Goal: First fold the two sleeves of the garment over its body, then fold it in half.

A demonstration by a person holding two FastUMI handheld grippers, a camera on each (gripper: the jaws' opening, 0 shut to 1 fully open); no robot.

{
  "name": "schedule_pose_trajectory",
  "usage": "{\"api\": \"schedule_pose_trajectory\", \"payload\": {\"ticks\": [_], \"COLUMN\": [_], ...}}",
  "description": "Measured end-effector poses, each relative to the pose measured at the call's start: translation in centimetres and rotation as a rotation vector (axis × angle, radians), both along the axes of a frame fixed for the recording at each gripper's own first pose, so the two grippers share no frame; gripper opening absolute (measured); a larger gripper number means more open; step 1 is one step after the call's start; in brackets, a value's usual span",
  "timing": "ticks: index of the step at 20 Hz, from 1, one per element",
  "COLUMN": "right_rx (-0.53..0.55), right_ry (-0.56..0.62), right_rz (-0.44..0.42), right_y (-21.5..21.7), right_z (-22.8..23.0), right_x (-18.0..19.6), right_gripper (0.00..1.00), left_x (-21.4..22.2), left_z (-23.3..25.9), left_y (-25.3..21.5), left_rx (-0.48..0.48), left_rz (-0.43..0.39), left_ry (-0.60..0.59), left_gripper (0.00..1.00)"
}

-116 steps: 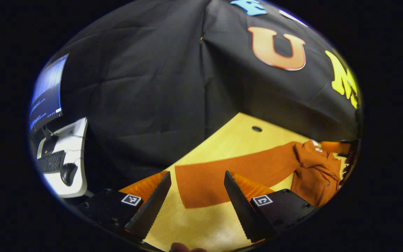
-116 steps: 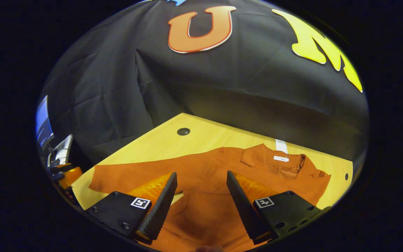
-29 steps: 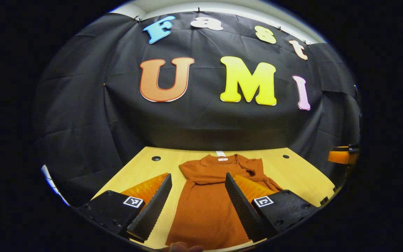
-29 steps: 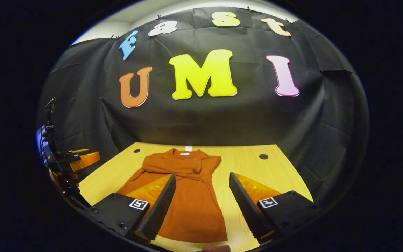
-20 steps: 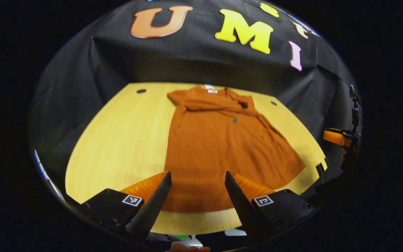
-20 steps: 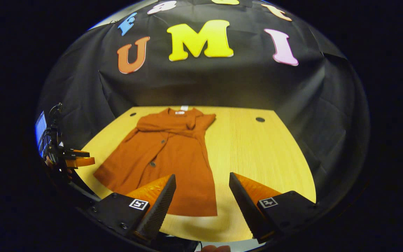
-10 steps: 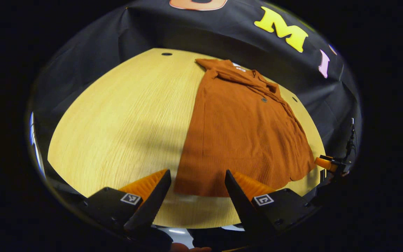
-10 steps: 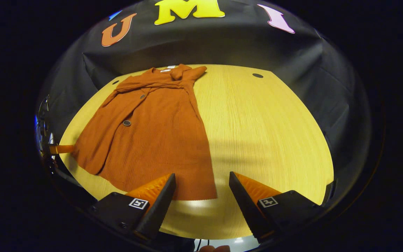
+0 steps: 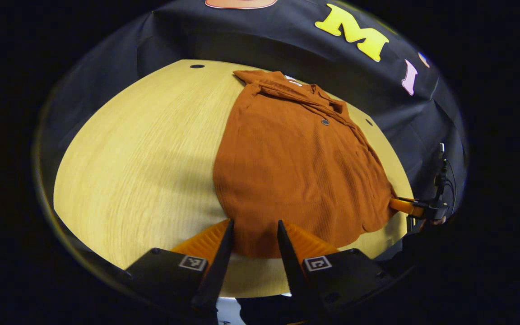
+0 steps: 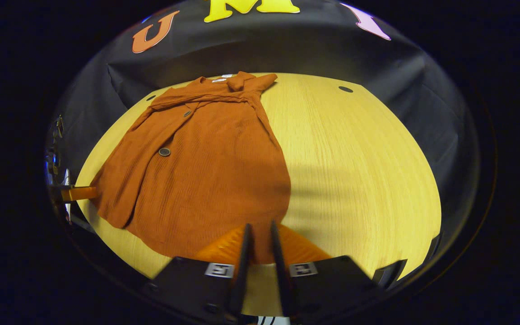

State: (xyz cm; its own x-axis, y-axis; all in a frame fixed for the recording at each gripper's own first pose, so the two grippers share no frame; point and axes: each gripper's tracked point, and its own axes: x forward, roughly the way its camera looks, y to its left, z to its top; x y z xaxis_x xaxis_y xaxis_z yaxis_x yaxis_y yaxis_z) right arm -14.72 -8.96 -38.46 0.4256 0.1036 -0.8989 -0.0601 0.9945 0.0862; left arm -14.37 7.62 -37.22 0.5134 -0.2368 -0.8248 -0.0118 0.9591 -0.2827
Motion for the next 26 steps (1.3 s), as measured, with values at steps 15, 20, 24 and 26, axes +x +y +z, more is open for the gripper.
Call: {"api": "schedule_pose_trajectory", "payload": {"ticks": [15,20,24,26], "right_rx": [0.233,0.264,0.272,0.274], "right_ry": [-0.236,-0.352,-0.41,-0.433], "right_rz": [-0.091,-0.042,-0.001,0.015], "right_y": [2.0,2.8,4.0,4.8], "right_z": [14.0,20.0,22.5,23.0], "right_x": [12.1,19.7,27.7,32.3], "right_gripper": [0.0,0.01,0.01,0.01], "left_x": [11.0,18.8,26.2,30.4], "left_z": [14.5,20.9,24.3,25.4], "left_y": [-2.1,-3.2,-4.0,-4.1], "left_rx": [-0.071,-0.15,-0.229,-0.264], "left_rz": [-0.024,-0.002,0.007,0.008], "left_ry": [-0.226,-0.334,-0.349,-0.371], "left_gripper": [0.03,0.03,0.03,0.03]}}
